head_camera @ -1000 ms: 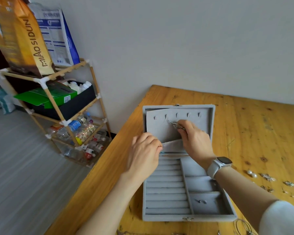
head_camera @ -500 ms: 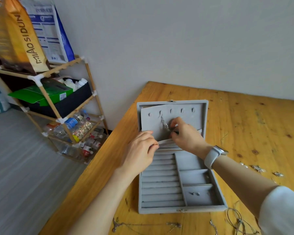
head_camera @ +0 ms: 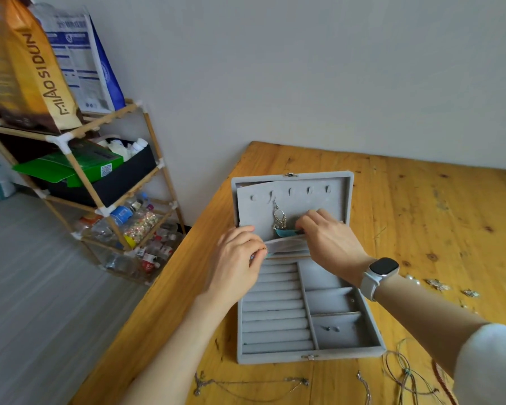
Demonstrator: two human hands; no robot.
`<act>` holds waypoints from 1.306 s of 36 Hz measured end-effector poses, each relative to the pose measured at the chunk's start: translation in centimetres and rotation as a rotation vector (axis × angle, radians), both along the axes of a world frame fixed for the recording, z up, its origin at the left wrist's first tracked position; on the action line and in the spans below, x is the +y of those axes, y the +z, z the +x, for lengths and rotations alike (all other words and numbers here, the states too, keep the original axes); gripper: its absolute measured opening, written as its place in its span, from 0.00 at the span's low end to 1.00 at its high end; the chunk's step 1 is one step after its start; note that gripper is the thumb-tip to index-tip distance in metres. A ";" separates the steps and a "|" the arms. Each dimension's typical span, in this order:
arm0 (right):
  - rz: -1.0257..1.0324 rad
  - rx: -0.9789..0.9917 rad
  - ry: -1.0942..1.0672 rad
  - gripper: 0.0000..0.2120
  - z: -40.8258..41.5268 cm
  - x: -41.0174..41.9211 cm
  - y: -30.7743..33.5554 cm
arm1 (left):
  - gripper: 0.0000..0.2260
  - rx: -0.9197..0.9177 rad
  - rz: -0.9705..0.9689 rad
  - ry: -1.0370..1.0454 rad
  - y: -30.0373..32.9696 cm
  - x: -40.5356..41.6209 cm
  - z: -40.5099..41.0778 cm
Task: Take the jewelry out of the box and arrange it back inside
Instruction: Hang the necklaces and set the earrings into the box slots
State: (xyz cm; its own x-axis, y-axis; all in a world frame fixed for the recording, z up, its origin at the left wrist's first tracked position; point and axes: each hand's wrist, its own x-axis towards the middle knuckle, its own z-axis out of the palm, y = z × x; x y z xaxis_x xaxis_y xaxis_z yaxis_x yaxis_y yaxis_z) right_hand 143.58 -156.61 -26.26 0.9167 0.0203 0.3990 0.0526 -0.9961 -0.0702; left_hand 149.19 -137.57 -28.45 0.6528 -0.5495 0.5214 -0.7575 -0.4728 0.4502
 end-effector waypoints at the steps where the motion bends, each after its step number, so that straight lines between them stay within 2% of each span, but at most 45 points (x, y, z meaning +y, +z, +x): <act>1: 0.000 -0.031 0.032 0.11 -0.1 0.2 -0.1 | 0.07 0.022 -0.012 0.020 0.4 -0.1 -0.1; 3: 0.097 -0.087 0.087 0.13 -0.3 0.7 -0.3 | 0.07 0.072 -0.061 0.059 1.2 -0.3 -0.2; 5: 0.353 -0.089 0.117 0.16 -0.6 1.8 0.1 | 0.06 0.139 -0.135 0.074 1.7 -0.5 -0.5; 7: 0.649 -0.054 0.161 0.14 -0.9 2.9 0.9 | 0.04 0.275 -0.211 0.083 2.0 -0.5 -0.9; 9: 0.794 -0.020 0.212 0.12 -1.2 3.6 1.4 | 0.04 0.291 -0.212 0.090 1.9 -0.5 -1.2; 13: 0.862 0.018 0.277 0.11 -1.1 4.0 1.6 | 0.05 0.316 -0.163 0.053 1.7 -0.5 -1.5; 19: 0.791 0.079 0.361 0.05 -1.0 3.5 2.0 | 0.04 0.338 -0.121 -0.005 2.3 -0.5 -1.6; 24: 0.752 0.127 0.355 0.09 -1.3 3.1 2.5 | 0.05 0.419 -0.085 -0.054 2.6 -0.6 -1.7; 27: 0.844 0.146 0.305 0.12 -1.3 2.8 2.5 | 0.06 0.437 -0.145 -0.074 2.7 -0.7 -1.7; 29: 0.966 0.129 0.252 0.12 -1.2 2.4 2.9 | 0.10 0.437 -0.200 -0.066 2.7 -0.6 -1.5; 30: 1.021 0.104 0.224 0.12 -1.2 2.2 3.3 | 0.12 0.414 -0.216 -0.048 2.7 -0.6 -1.4; 32: 1.097 0.052 0.164 0.11 -1.0 1.6 4.2 | 0.12 0.250 -0.191 -0.002 2.4 -0.5 -1.0; 34: 1.161 0.010 0.114 0.10 -0.7 1.0 5.1 | 0.13 0.056 -0.071 0.028 1.9 -0.8 -0.8; 37: 1.231 -0.055 0.049 0.10 -0.3 0.4 6.4 | 0.15 -0.138 0.189 0.126 1.2 -1.7 -1.1; 41: 1.180 -0.103 -0.001 0.09 0.0 -0.1 7.5 | 0.16 -0.230 0.275 0.260 0.3 -2.7 -1.6; 45: 0.700 -0.189 -0.155 0.03 -0.1 -0.1 7.1 | 0.07 -0.274 0.263 0.296 0.0 -2.7 -1.5; 47: 0.523 -0.244 -0.225 0.03 -0.2 0.1 6.7 | 0.06 -0.279 0.275 0.267 -0.1 -2.3 -1.4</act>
